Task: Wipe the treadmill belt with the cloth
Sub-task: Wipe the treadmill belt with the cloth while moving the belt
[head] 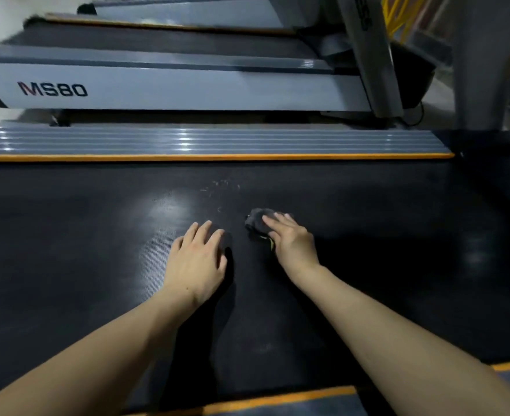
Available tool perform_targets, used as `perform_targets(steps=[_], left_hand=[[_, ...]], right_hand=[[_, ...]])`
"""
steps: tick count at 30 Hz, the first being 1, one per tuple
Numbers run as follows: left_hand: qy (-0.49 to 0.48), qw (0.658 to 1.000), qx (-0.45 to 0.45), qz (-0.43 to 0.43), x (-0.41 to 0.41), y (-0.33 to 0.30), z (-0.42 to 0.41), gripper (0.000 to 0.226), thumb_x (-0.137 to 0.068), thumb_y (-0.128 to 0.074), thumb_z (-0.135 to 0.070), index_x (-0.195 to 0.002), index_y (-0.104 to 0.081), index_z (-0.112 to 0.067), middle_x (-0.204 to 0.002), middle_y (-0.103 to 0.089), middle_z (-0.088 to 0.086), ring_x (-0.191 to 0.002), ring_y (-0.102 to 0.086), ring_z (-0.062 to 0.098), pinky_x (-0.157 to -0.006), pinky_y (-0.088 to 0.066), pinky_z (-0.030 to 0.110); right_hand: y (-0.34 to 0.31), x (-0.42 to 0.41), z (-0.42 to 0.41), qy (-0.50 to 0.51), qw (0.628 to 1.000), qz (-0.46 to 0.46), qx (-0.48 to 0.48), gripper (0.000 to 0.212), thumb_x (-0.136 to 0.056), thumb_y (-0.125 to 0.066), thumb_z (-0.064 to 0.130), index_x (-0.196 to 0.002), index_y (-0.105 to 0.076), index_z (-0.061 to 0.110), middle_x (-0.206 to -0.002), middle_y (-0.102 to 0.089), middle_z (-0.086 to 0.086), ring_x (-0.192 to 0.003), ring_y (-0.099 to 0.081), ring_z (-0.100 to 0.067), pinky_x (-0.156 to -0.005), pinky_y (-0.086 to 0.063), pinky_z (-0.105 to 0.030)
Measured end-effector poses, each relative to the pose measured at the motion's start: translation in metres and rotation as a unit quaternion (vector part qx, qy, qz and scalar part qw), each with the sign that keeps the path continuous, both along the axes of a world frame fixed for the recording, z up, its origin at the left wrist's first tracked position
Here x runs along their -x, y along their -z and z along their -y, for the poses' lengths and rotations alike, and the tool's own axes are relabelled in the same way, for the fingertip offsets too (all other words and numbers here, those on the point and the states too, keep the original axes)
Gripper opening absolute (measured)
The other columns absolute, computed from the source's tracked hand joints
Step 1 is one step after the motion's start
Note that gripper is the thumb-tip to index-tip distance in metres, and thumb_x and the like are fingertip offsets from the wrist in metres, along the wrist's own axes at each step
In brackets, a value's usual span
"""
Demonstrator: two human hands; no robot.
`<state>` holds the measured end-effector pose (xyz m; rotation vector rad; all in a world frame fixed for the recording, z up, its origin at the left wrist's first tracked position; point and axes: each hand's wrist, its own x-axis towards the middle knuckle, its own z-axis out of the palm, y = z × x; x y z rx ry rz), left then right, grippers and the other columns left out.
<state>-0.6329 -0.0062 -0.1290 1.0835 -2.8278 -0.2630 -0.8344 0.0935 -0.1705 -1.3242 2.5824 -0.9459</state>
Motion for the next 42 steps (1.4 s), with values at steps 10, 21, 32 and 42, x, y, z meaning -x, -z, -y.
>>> perform_targets(steps=[10, 21, 32, 42], left_hand=[[0.052, 0.995, 0.056, 0.065, 0.016, 0.012, 0.125, 0.055, -0.096, -0.027, -0.046, -0.148, -0.040, -0.031, -0.162, -0.030, 0.000, -0.153, -0.019, 0.024, -0.118, -0.024, 0.041], [-0.067, 0.997, 0.010, -0.044, 0.012, 0.042, 0.171, 0.043, -0.102, -0.034, -0.047, -0.143, -0.044, -0.036, -0.161, -0.033, -0.007, -0.151, -0.022, 0.020, -0.117, -0.025, 0.043], [-0.124, 0.992, 0.022, -0.031, -0.024, 0.043, 0.219, 0.043, -0.098, -0.034, -0.052, -0.136, -0.052, -0.044, -0.153, -0.042, -0.008, -0.146, -0.029, 0.021, -0.114, -0.028, 0.045], [-0.133, 0.990, 0.028, -0.026, -0.048, 0.038, 0.228, 0.040, -0.098, -0.040, -0.050, -0.132, -0.055, -0.036, -0.142, -0.051, -0.006, -0.136, -0.039, 0.021, -0.106, -0.036, 0.043]], right_hand=[[-0.010, 0.101, 0.116, 0.084, 0.994, -0.043, -0.052, 0.039, -0.098, -0.056, 0.022, -0.133, -0.059, 0.038, -0.147, -0.050, 0.004, -0.141, -0.040, -0.020, -0.106, -0.036, -0.039], [-0.017, 0.014, 0.209, 0.116, 0.985, -0.109, -0.072, 0.034, -0.096, -0.051, 0.025, -0.124, -0.062, 0.041, -0.129, -0.062, 0.006, -0.110, -0.062, -0.026, -0.083, -0.047, -0.032], [-0.011, 0.035, 0.218, -0.049, 0.983, -0.170, -0.044, 0.039, -0.094, -0.054, 0.022, -0.128, -0.062, 0.039, -0.135, -0.057, 0.016, -0.118, -0.058, -0.019, -0.090, -0.047, -0.032], [-0.020, -0.010, 0.249, 0.143, 0.984, -0.083, -0.060, 0.035, -0.096, -0.051, 0.022, -0.123, -0.063, 0.040, -0.126, -0.062, 0.001, -0.112, -0.060, -0.030, -0.090, -0.048, -0.036]])
